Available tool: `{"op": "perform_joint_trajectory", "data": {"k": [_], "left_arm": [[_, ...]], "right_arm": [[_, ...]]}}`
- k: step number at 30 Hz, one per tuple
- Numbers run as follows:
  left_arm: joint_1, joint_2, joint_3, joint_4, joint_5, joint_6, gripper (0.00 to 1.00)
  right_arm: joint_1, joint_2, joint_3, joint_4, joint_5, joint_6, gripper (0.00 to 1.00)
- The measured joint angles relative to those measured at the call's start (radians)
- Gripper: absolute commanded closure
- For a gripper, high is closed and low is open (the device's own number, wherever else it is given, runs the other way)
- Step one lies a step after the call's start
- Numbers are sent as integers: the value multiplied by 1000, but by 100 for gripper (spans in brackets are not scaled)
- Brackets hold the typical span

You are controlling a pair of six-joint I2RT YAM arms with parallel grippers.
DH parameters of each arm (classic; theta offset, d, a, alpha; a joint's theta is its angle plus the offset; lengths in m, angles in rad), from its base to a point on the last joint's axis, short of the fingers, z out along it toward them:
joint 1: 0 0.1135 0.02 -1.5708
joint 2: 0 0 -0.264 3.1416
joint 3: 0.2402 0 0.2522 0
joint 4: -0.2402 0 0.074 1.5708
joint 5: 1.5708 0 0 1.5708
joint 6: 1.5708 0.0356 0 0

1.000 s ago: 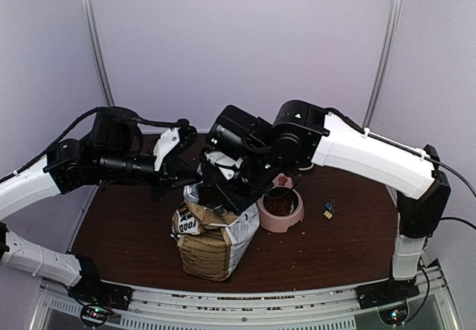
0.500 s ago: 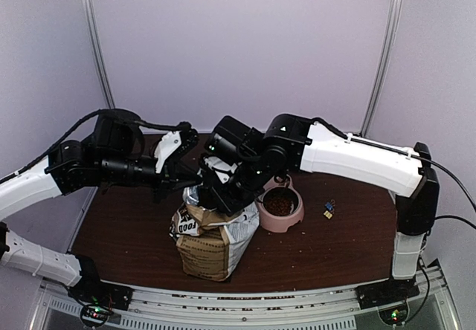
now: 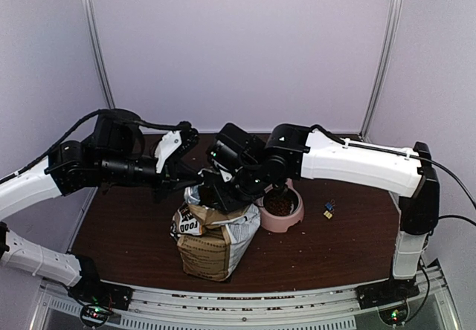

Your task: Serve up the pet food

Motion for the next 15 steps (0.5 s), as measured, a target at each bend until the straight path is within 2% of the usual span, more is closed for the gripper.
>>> {"op": "perform_joint_trajectory", "data": {"k": [5,15], "left_arm": [[-2,-1,0,0,0,0,100],[-4,-1,0,2,0,0,100]], "right_arm": [[-3,-3,1,0,-18,4,100],[-20,-13,28,-39,-199,-9,100]]}}
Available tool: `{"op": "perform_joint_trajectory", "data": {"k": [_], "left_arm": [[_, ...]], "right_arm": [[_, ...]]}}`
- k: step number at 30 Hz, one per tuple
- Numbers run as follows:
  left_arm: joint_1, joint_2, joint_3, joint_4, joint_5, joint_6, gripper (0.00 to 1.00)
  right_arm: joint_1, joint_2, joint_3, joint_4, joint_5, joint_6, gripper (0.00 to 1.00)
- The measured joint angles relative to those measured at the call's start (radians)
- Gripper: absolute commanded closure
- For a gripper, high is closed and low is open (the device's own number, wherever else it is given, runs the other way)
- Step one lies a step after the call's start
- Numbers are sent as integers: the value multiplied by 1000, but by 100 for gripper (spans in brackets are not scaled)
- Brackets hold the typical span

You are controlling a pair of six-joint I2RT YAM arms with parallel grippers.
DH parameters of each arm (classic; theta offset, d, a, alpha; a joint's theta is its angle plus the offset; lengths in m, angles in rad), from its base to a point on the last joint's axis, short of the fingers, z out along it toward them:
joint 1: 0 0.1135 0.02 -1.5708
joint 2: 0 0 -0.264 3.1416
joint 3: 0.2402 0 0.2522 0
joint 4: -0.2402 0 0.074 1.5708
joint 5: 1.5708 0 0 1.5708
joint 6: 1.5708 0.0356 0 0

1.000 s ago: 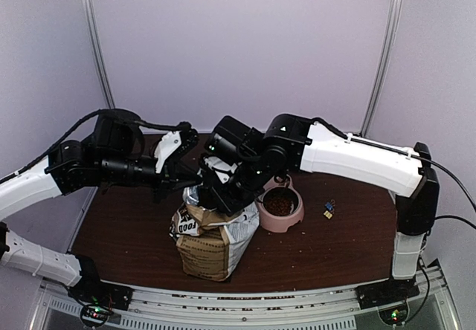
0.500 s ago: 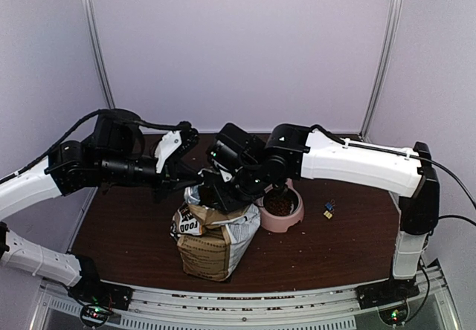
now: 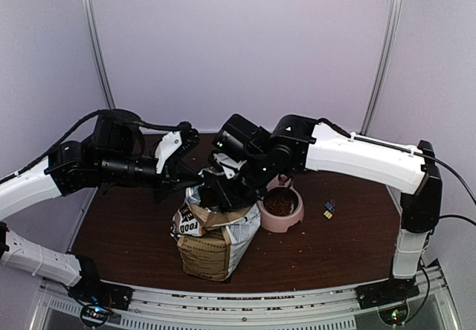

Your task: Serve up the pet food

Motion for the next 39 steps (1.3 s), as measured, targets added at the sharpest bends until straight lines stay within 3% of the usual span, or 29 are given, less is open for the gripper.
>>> {"op": "perform_joint_trajectory", "data": {"k": [6,13,20,39], "left_arm": [[-2,0,0,-1,-3,0,100],[-2,0,0,-1,-18,0,100],[-2,0,0,-1,-20,0,100],[-2,0,-1,16,-45,-1,100]], "right_arm": [[2,7,-5,-10,-12,-26,100],[-49,-39,-149,130,-42,-44,100],[-60,-34,-150,147,-23,-51,100],[16,-49,-187,213,314,-27,100]]}}
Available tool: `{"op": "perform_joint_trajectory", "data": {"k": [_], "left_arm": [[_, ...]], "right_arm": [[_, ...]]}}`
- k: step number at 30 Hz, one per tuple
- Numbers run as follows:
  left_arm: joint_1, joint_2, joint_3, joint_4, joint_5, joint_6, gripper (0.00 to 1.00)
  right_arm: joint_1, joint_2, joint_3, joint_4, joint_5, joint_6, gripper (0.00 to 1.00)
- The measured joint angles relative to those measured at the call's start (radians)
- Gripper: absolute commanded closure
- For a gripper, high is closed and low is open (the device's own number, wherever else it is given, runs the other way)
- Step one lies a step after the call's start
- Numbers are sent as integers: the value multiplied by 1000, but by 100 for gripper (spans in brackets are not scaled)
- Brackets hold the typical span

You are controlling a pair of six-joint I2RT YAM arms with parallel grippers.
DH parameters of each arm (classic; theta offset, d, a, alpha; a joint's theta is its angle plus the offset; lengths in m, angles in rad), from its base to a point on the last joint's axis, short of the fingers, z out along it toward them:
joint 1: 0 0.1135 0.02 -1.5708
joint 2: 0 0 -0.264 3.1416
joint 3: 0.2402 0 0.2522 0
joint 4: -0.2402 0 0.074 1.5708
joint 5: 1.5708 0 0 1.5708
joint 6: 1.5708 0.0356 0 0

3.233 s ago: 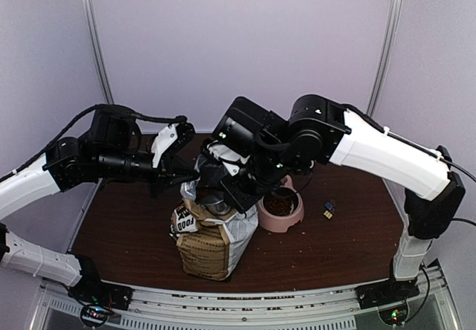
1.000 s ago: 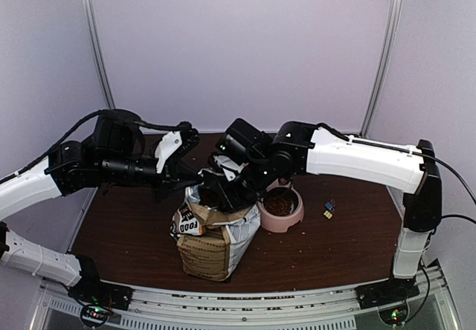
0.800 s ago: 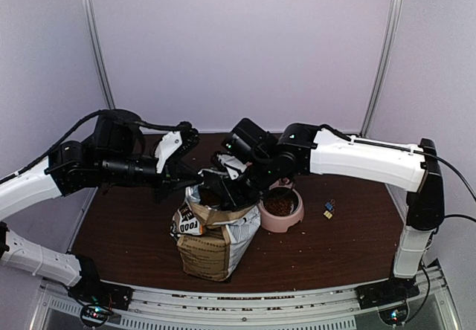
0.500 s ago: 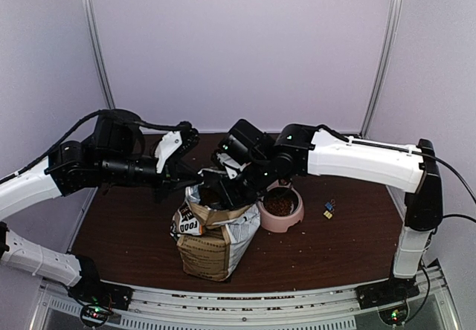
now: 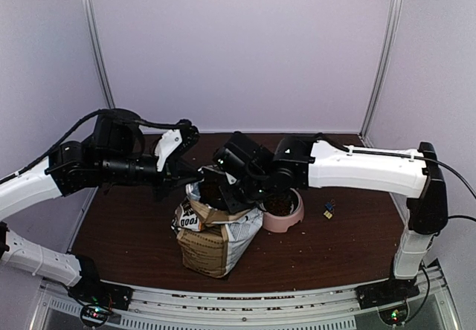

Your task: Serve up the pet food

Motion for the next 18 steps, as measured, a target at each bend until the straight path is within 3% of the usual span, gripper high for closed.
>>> {"op": "perform_joint_trajectory", "data": {"k": [18], "left_arm": [[-18,-9,-3,24,-113,-32,100]], "right_arm": [[24,-132,-149,156,41,-200,100]]}}
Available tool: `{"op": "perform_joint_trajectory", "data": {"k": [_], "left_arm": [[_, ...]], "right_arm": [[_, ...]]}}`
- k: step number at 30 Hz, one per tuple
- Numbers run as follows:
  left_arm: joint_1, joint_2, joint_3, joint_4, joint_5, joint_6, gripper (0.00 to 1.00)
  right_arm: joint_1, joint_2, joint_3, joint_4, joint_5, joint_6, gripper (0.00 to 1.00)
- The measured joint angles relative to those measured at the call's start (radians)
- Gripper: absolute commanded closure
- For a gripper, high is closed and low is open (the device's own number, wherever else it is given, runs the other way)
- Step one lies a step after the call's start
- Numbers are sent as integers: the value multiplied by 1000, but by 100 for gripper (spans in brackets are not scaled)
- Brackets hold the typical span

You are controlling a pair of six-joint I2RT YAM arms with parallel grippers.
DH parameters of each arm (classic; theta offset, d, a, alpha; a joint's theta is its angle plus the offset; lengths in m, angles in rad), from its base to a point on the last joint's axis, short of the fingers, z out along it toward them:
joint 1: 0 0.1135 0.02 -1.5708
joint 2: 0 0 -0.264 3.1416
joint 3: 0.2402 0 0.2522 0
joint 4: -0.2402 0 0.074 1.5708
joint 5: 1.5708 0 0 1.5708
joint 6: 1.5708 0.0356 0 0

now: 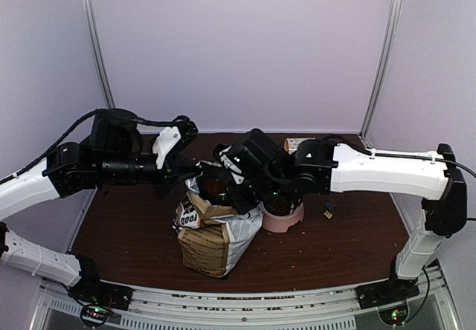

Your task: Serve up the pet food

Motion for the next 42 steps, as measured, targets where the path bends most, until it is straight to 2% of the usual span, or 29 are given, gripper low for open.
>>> {"op": "perform_joint_trajectory", "data": {"k": [14,20,24,30,37,42], "left_arm": [[3,-8,0,-2,-50,-2,100],[3,-28,-11,-3,-65,-2,100],[3,-35,-16,-1,-69,-2,100],[3,-38,-23,9,-69,-2,100],[3,-45,-30,15,-70,-2,100],[3,-52,-37,21,-76,-2,100]], "right_arm": [[6,-73,75,-96,-81,-110,100],[14,-180,-10,-85,-87,-129,100],[29,-276,-119,-19,-90,-146,100],[64,-335,-266,100,-68,-215,100],[104,-352,-361,236,29,-327,100],[117,-421,-463,354,81,-365,100]]}}
